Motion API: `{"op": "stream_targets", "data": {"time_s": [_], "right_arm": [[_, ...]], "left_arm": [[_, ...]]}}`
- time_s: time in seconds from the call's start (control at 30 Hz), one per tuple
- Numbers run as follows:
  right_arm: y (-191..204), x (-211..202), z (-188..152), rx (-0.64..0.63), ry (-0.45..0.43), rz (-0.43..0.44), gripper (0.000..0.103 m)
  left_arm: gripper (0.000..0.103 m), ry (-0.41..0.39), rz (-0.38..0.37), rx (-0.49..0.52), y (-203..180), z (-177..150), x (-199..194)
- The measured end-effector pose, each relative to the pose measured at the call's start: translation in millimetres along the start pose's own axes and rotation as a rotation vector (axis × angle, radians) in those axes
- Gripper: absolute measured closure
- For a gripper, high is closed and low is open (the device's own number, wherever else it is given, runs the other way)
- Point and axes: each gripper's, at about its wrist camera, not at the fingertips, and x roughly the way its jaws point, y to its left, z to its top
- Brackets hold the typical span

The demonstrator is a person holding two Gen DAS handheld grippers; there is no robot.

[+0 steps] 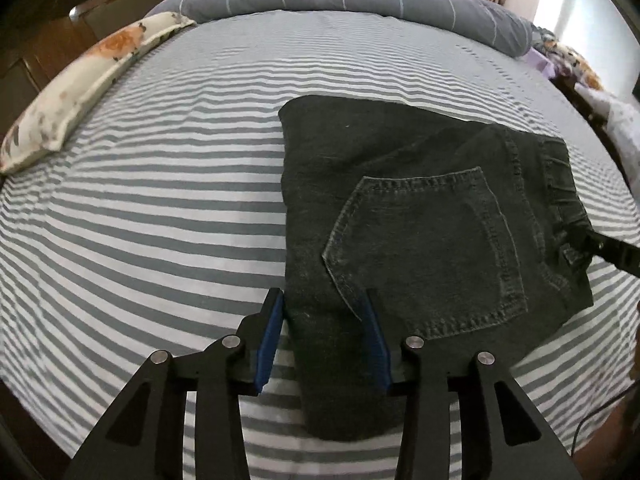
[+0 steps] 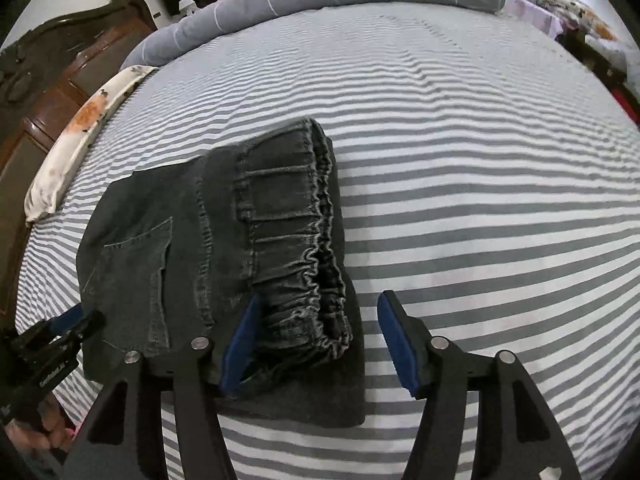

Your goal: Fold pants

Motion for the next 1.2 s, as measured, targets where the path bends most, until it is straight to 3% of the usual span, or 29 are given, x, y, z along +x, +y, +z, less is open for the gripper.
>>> {"op": "stream_targets", "data": {"time_s": [0.2, 0.43, 0.6, 0.83, 1.2], "right_arm": [[20, -47, -13, -0.045, -0.091, -0.054, 0.021], [46, -101, -33, -0.068, -0.172, -0.119, 0.004], [63, -125, -51, -0.124, -0.206, -0.156, 0.002], [76, -138, -69, -0.119, -0.214, -0.129, 0.001], [88, -138, -82, -0.149, -0.202, -0.145, 0.001]], "left_arm": [[0.036, -0.051, 0.025, 0.035, -13, -11, -44], [0.025, -0.120, 0.057, 0.027, -21, -24, -96], [0.025, -0.153, 0.075, 0.020, -25, -36, -124], [0.024, -0.191, 0.090, 0.005, -31, -48, -151], [0.024, -0.198, 0.092, -0.014, -36, -57, -156]]}}
